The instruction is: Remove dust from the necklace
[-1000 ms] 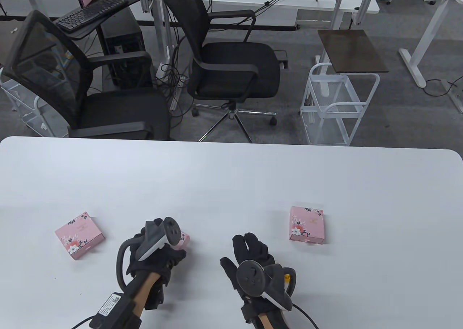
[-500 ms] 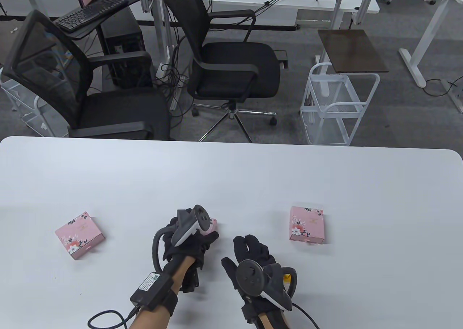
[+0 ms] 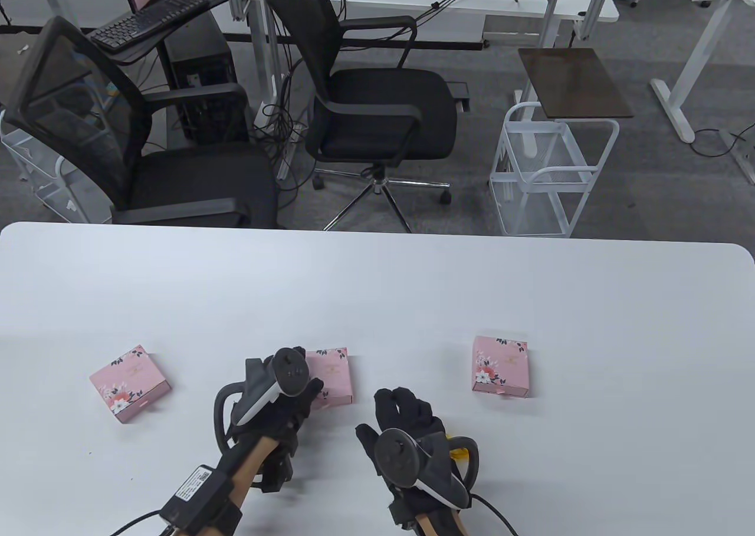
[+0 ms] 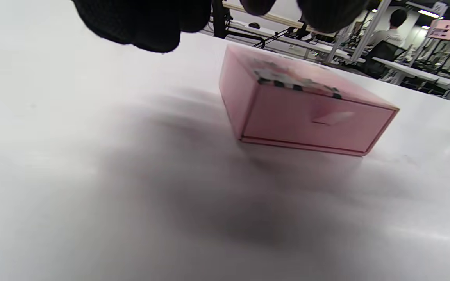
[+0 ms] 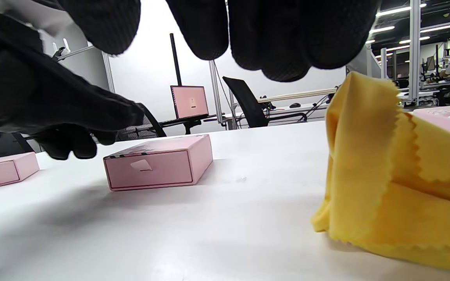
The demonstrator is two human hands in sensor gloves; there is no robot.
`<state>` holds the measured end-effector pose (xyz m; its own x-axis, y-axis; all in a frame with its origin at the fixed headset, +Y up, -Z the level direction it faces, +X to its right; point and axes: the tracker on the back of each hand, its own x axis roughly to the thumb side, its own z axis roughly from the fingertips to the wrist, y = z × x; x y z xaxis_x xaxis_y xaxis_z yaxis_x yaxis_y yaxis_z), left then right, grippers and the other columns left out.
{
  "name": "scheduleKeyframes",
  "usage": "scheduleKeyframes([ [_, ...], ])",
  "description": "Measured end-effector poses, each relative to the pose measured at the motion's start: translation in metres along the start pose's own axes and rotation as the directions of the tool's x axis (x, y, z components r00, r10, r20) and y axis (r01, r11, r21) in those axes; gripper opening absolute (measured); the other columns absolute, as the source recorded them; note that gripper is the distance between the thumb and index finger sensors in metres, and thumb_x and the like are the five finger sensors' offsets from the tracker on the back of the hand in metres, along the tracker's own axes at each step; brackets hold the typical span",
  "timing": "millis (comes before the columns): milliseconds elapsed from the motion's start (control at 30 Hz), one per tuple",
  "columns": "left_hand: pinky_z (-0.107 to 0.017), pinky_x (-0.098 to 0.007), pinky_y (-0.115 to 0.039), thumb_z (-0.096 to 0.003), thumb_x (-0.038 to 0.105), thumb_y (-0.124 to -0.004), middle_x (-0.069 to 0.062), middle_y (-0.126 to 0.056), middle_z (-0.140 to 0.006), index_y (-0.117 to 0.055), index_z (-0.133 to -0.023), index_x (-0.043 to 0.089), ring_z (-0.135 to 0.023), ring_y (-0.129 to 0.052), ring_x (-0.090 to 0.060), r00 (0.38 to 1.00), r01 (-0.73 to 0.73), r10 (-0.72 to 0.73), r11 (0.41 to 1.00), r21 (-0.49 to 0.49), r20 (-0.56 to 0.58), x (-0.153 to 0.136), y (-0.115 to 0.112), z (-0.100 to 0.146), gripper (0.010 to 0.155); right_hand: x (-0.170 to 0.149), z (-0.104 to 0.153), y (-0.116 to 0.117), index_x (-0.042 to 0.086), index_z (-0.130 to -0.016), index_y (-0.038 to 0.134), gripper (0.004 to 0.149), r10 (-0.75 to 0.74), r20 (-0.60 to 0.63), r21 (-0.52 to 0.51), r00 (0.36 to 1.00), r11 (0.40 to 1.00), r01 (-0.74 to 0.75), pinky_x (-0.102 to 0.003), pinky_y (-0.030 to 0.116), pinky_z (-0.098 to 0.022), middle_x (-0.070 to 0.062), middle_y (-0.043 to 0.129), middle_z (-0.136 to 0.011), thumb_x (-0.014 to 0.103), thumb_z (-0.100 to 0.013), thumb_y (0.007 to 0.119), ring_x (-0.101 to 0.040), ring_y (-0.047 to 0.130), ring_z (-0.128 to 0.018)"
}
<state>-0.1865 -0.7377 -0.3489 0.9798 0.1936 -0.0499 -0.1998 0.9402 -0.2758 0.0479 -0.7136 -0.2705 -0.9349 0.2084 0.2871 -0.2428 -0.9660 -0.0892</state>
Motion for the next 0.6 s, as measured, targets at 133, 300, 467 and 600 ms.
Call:
scheduleKeyframes([
  [133,-0.073,-0.058,-0.061,-0.0615,0.048,-0.062,-0.017,-0.05,-0.12,-0.041,-0.117,0.03,-0.102,-0.063,-0.042,0.994,0.036,-0.041,0.998,0.051,0.101,-0.015,-0.008,0.022,0.061,0.003,-0.001,0.005,0.007,-0.108,0.063,0.057,-0.04,0.008,0.044,0.999,0.998,0.04,-0.054,0.074,-0.059,-0.026,0.073,-0.101,0.045,-0.066,0.066,-0.047,0.083,-0.078],
  [300,-0.078,-0.061,-0.052,-0.0615,0.043,-0.063,-0.009,-0.033,-0.125,-0.034,-0.116,0.03,-0.109,-0.047,-0.042,0.974,0.085,-0.092,0.996,0.041,0.208,-0.012,-0.024,0.021,0.064,0.008,-0.007,0.02,0.008,-0.103,0.069,0.051,-0.194,-0.03,0.189,0.981,0.962,0.196,-0.05,0.078,-0.054,-0.022,0.083,-0.093,0.042,-0.066,0.066,-0.043,0.091,-0.069],
  [467,-0.079,-0.061,-0.045,-0.0618,0.04,-0.063,0.0,-0.024,-0.126,-0.029,-0.116,0.028,-0.111,-0.035,-0.041,0.966,0.14,-0.127,0.989,-0.043,0.227,-0.006,-0.033,0.01,0.065,0.015,-0.024,0.032,0.005,-0.101,0.071,0.05,-0.295,-0.132,0.231,0.946,0.919,0.319,-0.049,0.081,-0.05,-0.023,0.086,-0.088,0.041,-0.067,0.067,-0.041,0.094,-0.063],
  [600,-0.079,-0.061,-0.047,-0.0625,0.039,-0.059,0.001,-0.026,-0.126,-0.027,-0.115,0.032,-0.111,-0.038,-0.038,0.974,0.085,-0.069,0.994,-0.063,0.217,-0.009,-0.034,0.002,0.062,0.021,-0.044,0.048,0.002,-0.099,0.073,0.05,-0.324,-0.25,0.265,0.912,0.884,0.386,-0.046,0.083,-0.046,-0.023,0.089,-0.084,0.04,-0.067,0.067,-0.039,0.096,-0.058],
])
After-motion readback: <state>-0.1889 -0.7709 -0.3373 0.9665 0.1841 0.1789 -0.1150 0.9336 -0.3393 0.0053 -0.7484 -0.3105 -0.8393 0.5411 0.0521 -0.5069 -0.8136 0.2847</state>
